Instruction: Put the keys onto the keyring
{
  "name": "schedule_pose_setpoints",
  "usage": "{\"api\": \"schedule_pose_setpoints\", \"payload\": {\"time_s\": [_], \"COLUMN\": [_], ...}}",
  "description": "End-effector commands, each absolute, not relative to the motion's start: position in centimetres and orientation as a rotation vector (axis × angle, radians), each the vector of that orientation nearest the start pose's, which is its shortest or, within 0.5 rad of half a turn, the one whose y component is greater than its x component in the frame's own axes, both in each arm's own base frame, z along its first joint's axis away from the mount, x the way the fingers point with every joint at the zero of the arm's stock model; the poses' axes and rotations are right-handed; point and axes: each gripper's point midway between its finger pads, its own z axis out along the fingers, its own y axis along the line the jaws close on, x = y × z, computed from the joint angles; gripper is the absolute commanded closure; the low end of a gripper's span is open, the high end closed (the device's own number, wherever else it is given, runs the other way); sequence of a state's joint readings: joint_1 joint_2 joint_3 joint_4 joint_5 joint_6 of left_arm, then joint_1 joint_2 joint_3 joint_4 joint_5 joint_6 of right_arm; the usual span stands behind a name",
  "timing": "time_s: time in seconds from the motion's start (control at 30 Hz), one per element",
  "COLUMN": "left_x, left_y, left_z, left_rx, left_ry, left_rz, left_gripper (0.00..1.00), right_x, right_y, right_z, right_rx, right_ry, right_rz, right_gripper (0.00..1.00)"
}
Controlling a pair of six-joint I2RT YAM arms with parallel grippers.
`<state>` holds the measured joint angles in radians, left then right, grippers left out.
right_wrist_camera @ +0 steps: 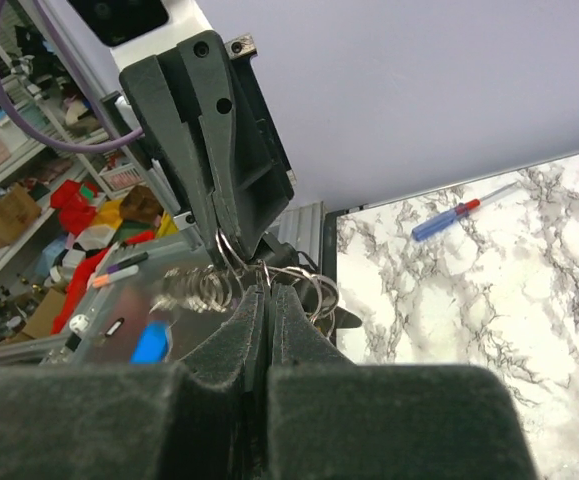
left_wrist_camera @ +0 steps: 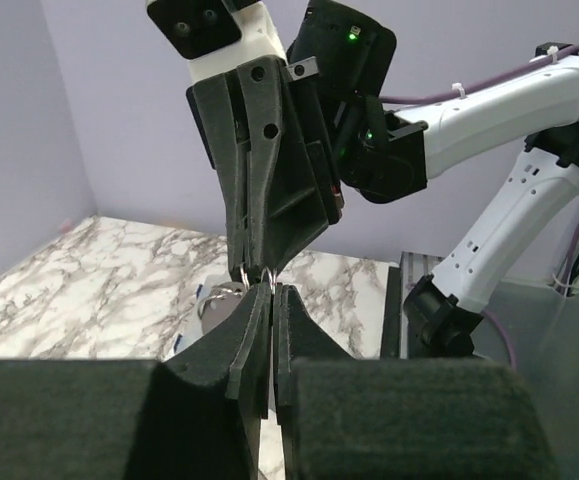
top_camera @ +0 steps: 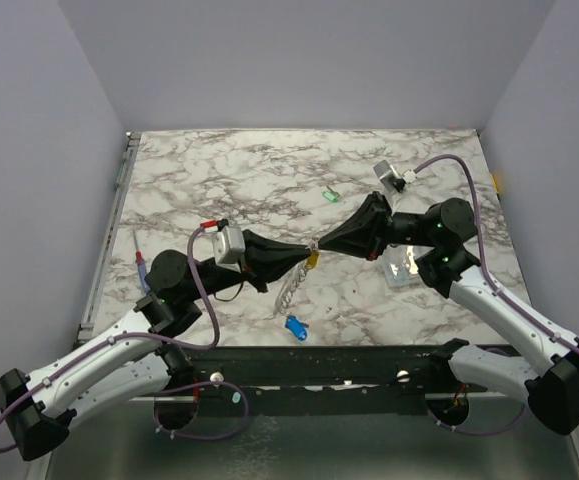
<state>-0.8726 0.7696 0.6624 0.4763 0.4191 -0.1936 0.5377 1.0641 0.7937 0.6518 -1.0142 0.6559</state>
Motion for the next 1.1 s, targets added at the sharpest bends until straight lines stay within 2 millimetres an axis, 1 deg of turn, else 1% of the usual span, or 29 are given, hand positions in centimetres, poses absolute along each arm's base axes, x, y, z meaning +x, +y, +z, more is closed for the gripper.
{"api": "schedule_pose_setpoints", "payload": {"time_s": [0.0,0.07,0.1,0.17,0.2,0.27,0.3,0.37,0.43,0.5,0.57,0.7,0.87,0.97,1.07], "left_x": [11.7,11.4,11.2,10.6,10.5,10.7,10.8,11.0,11.5,12.3,12.9,12.9,12.6,12.8,13.1], "left_y": [-27.7,-27.6,-27.6,-27.5,-27.5,-27.1,-26.9,-26.3,-25.7,-25.2,-25.2,-26.1,-27.4,-28.1,-28.4], "left_z": [39.3,38.7,38.4,37.6,37.3,37.1,37.0,37.1,37.3,37.6,37.3,36.6,36.4,35.9,35.1], "left_rx": [0.864,0.902,0.922,0.972,0.983,0.989,0.994,0.998,0.976,0.94,0.941,1.024,1.101,1.142,1.175], "left_ry": [0.903,0.899,0.889,0.86,0.855,0.852,0.861,0.877,0.907,0.958,1.028,1.144,1.202,1.233,1.255], "left_rz": [-1.141,-1.122,-1.115,-1.1,-1.091,-1.049,-1.028,-0.986,-0.951,-0.913,-0.899,-0.925,-0.977,-0.984,-0.974], "left_gripper": [0.89,0.8,0.71,0.49,0.43,0.36,0.34,0.34,0.36,0.42,0.48,0.54,0.63,0.66,0.66], "right_x": [16.8,16.9,16.9,16.9,17.0,17.1,17.2,17.2,17.1,17.1,17.0,16.5,15.8,15.4,15.0], "right_y": [29.0,29.0,29.0,29.0,29.0,29.0,29.0,29.0,29.0,28.9,28.8,28.6,28.7,28.7,28.7], "right_z": [36.6,36.8,37.0,37.2,37.3,37.4,37.4,37.4,37.2,36.8,36.5,36.0,35.2,35.1,35.0], "right_rx": [-0.93,-0.934,-0.937,-0.945,-0.949,-0.957,-0.961,-0.975,-1.001,-1.036,-1.07,-1.116,-1.179,-1.205,-1.232], "right_ry": [1.271,1.269,1.267,1.262,1.262,1.263,1.266,1.266,1.271,1.282,1.284,1.279,1.291,1.288,1.28], "right_rz": [1.547,1.542,1.538,1.529,1.524,1.508,1.503,1.491,1.475,1.446,1.419,1.405,1.445,1.447,1.461], "right_gripper": [0.99,0.99,0.99,0.99,0.99,0.99,0.99,0.99,0.99,0.99,0.99,0.99,0.99,0.99,0.99]}}
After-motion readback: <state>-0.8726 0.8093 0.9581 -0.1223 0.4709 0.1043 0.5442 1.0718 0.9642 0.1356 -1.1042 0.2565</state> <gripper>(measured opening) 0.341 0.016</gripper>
